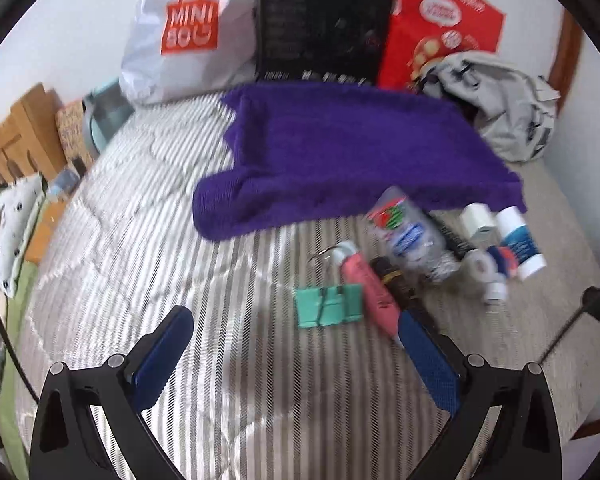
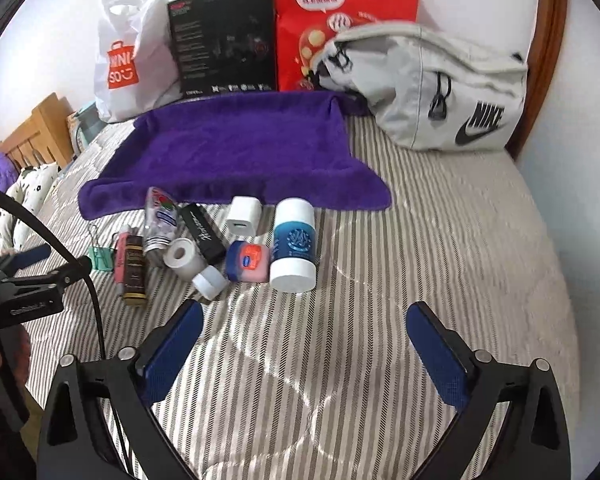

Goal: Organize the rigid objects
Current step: 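Grasp the green binder clip with the left tool while the right tool grasps the blue deodorant stick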

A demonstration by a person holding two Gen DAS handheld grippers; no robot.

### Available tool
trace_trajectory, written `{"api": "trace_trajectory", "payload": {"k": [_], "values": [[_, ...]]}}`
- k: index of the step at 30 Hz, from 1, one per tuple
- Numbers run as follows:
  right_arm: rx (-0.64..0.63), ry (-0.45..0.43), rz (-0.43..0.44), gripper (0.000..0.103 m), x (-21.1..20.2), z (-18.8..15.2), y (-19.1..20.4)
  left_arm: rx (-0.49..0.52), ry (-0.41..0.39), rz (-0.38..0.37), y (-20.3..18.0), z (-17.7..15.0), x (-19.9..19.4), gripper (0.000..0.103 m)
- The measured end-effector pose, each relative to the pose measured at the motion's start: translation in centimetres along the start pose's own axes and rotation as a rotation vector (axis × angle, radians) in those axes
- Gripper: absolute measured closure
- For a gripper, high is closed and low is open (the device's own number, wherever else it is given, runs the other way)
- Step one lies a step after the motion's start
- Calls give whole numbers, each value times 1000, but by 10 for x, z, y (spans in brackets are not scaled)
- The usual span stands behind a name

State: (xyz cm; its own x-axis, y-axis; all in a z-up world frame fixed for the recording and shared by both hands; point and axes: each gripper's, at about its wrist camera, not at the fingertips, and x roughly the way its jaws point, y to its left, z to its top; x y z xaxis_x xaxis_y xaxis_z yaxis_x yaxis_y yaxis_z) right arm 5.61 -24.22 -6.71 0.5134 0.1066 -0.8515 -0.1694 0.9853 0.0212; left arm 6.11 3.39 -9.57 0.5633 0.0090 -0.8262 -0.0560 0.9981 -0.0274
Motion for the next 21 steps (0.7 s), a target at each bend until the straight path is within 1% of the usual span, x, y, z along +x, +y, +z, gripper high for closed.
{"api": "trace_trajectory", "payload": {"k": [4,9,12,16,21], "values": [[20,41,19,6,20,1,-7,9,24,25,2,0,22,1],[14,61,21,6,36,7,-7,11,49,10,-1,2,39,1],[-1,65,20,6,44,11,-4,10,57,20,-4,4,47,1],[-13,60,3,6,51,19,-3,8,24,36,-6,3,51,0],[-12,44,13,6,55,29,-3,-4,-10,43,-5,-2,49,0]]}}
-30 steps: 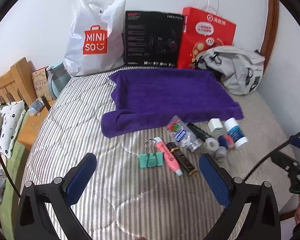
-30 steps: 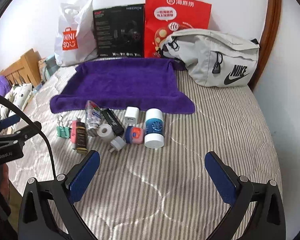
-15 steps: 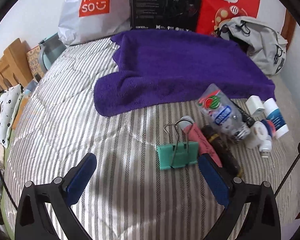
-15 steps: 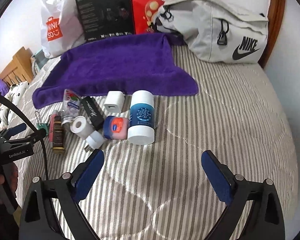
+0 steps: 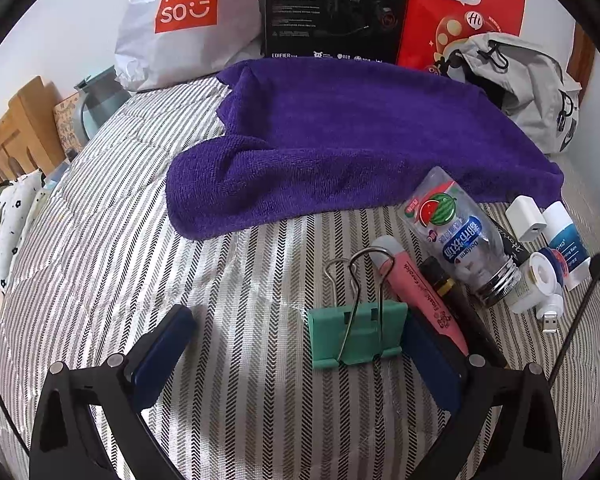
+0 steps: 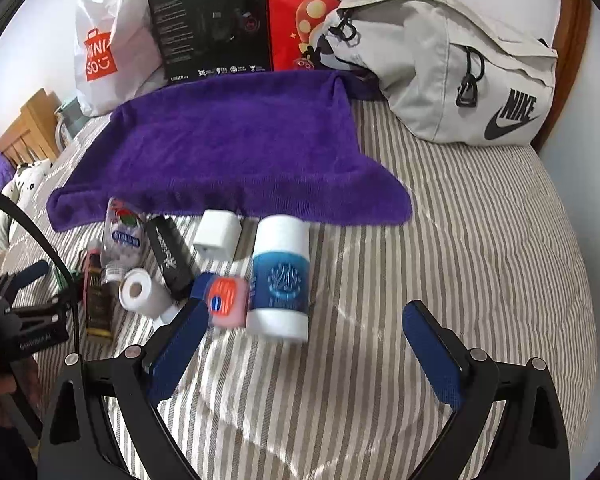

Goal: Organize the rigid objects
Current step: 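Grasp the green binder clip with the left tool while the right tool grasps the blue deodorant stick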

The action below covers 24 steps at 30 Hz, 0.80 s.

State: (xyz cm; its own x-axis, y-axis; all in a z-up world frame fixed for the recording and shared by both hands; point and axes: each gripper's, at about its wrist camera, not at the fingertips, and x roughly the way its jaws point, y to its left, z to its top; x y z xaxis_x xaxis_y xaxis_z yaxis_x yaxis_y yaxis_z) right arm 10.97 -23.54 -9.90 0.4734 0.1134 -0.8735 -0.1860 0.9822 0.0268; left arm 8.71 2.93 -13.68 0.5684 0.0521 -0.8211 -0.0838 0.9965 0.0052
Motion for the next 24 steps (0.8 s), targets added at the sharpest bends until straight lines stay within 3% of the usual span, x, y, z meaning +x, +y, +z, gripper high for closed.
{"api": "trace_trajectory", "payload": {"k": [24], "values": [[-14,69,-8,6,15,-4,1,3,-25,6,-1,-4,-2,0]]}}
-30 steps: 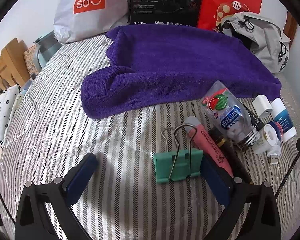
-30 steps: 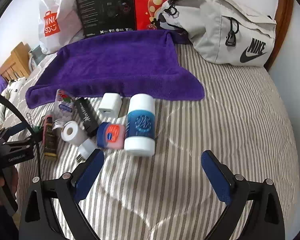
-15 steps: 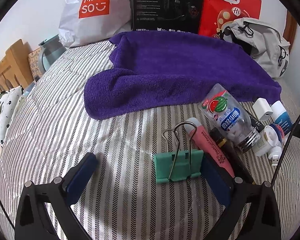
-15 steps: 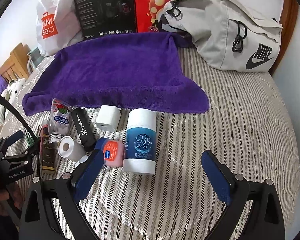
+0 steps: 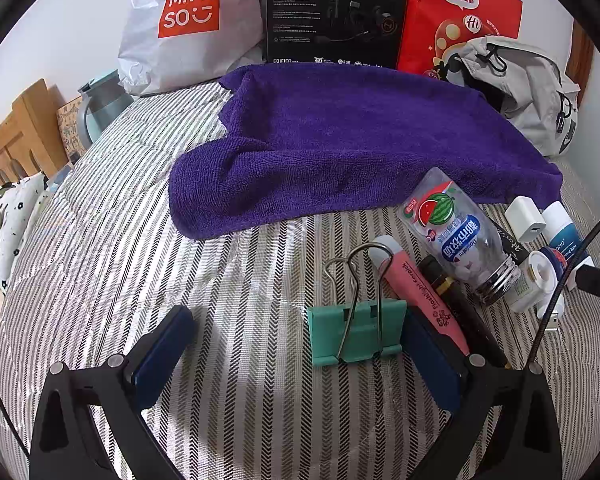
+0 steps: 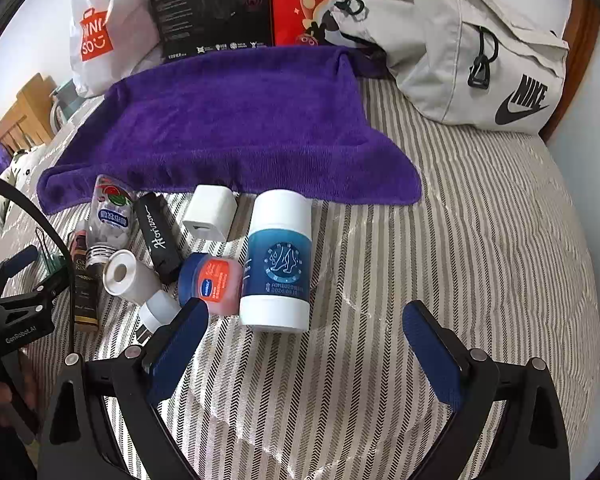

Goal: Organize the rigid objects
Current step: 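Grasp the green binder clip with the left tool while the right tool grasps the blue deodorant stick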

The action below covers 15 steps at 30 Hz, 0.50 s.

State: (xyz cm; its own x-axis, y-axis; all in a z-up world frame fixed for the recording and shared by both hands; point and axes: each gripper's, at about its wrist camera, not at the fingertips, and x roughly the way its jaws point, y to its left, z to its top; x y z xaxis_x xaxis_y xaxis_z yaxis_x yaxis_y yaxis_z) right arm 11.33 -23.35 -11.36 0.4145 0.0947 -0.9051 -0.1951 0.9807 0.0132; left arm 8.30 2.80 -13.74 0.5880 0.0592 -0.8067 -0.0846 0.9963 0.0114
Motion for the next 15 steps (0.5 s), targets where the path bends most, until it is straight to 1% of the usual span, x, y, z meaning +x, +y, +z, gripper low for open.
{"api": "trace_trajectory", "payload": {"k": [7,11,13,15], "values": [[18,0,3,6,0,0,-4,-1,0,0,0,0,0,0],[7,-5,-13,6,-4,-1,-5,-8,32,4,0,1,-1,0],[9,-5,-10,6,-4,-2,-7,-13,47,7,-1,1,-2,3],[14,0,-3,6,-3,-3,-8,-10,54,4,-3,1,-4,10]]}}
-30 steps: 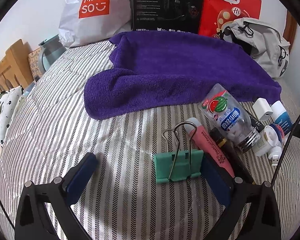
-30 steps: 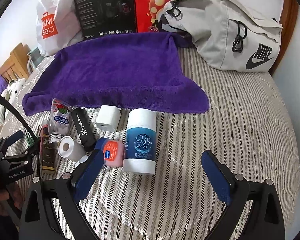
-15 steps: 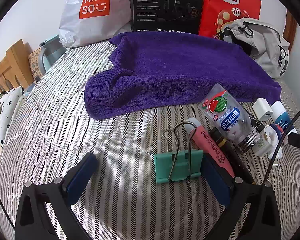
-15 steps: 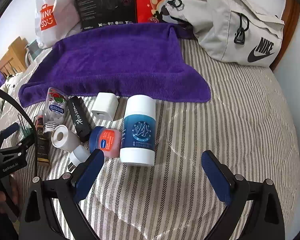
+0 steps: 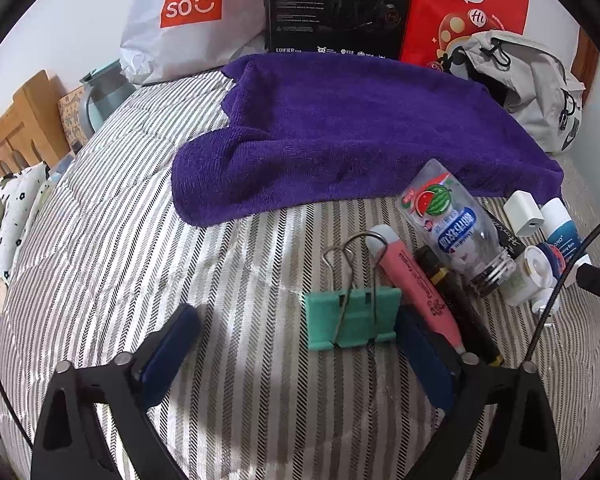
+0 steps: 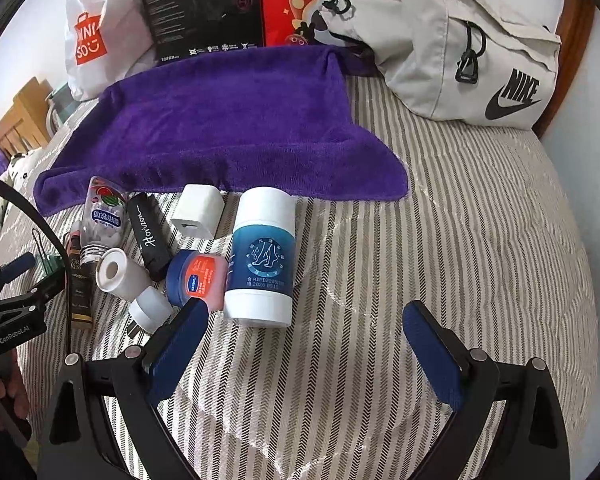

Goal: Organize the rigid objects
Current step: 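Grasp the green binder clip with the left tool while the right tool grasps the blue deodorant stick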

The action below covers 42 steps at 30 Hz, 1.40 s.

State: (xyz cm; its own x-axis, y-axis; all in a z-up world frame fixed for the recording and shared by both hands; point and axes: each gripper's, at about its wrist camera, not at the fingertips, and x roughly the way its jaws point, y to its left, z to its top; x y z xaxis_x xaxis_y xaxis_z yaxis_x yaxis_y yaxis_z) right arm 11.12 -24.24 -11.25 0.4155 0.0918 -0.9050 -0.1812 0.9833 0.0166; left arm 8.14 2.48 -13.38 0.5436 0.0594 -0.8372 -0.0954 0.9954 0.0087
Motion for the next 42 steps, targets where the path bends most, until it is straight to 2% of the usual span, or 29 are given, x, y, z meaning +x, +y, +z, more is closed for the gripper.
{"api": "trace_trajectory", "payload": {"k": [4,8,10,11,16,18,20,21,23,29,34,36,38,42], "values": [[4,10,15,6,4,-1,1,7,-2,-6,-4,1,-3,23],[-9,13,23,6,6,-3,3,5,4,-14,-7,5,-4,41],[-5,7,18,6,5,-1,2,16,1,-19,-9,7,-5,52],[0,3,19,6,4,0,0,21,1,-20,-10,7,-6,63],[47,-35,86,6,3,13,-5,23,10,-36,-9,8,-6,63],[49,-25,73,7,11,21,-3,20,12,-35,-10,8,-6,63],[39,-9,56,23,23,28,0,22,17,-28,-11,9,-5,63],[40,-5,58,23,26,29,0,26,20,-24,-12,9,-5,63],[48,3,67,31,32,32,0,31,24,-21,-12,10,-5,63],[-30,14,16,38,33,25,2,35,25,-25,-12,10,-4,62],[-49,-6,10,40,32,22,3,24,18,-20,-12,11,-4,62],[-46,-12,16,51,30,20,4,27,13,-23,-12,10,-4,62],[-50,-12,23,67,26,17,4,37,7,-24,-12,10,-4,62],[-42,0,46,67,23,13,0,39,6,-44,-10,10,-4,63]]}}
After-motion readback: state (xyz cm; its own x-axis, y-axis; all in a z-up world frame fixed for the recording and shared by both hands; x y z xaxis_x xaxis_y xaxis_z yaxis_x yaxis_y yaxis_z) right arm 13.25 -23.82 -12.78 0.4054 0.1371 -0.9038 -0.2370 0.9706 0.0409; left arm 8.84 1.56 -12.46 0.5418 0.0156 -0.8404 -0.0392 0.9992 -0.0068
